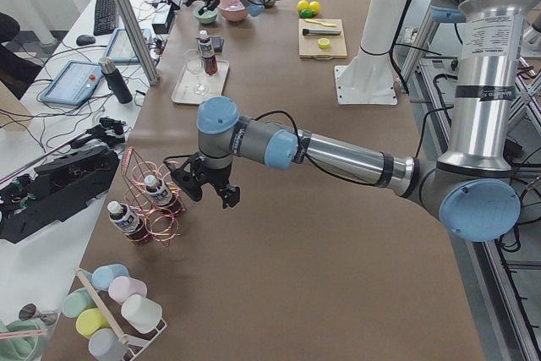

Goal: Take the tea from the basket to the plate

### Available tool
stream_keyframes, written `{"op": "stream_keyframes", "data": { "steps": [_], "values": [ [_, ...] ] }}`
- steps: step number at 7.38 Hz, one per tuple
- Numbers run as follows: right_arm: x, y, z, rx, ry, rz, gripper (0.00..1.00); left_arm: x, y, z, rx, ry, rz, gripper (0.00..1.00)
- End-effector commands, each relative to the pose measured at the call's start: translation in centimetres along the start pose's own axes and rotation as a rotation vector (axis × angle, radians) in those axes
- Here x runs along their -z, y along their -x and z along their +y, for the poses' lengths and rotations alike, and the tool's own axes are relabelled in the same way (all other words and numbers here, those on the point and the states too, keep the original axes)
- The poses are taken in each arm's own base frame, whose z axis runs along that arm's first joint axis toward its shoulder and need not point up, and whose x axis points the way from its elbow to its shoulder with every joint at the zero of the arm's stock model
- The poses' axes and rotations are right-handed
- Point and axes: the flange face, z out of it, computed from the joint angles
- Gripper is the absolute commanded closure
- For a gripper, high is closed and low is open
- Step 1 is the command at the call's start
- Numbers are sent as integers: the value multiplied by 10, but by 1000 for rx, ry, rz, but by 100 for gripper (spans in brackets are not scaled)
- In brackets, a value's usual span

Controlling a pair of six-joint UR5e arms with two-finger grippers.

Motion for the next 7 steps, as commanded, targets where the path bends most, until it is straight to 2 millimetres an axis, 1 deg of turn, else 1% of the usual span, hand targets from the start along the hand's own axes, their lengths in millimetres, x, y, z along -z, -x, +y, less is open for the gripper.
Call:
{"op": "stream_keyframes", "data": {
  "steps": [1,2,3,4,5,6,7],
  "values": [
    [2,-26,11,-59,236,-21,0,-22,62,17,-578,88,-12,2],
    [8,-42,20,-103,352,-33,0,-24,67,19,-670,100,-7,2],
    [35,-59,28,-170,478,-56,0,-26,72,17,-648,108,-18,2],
    [64,-83,31,-239,559,-54,0,-27,73,17,-651,114,-22,2],
    [90,-90,43,-329,630,-47,0,-26,74,18,-652,114,-20,2],
    [116,-97,43,-458,700,-18,0,-27,75,18,-648,116,-23,2],
    [145,-99,48,-601,777,14,0,-29,77,17,-631,130,-34,2]
  ]
}}
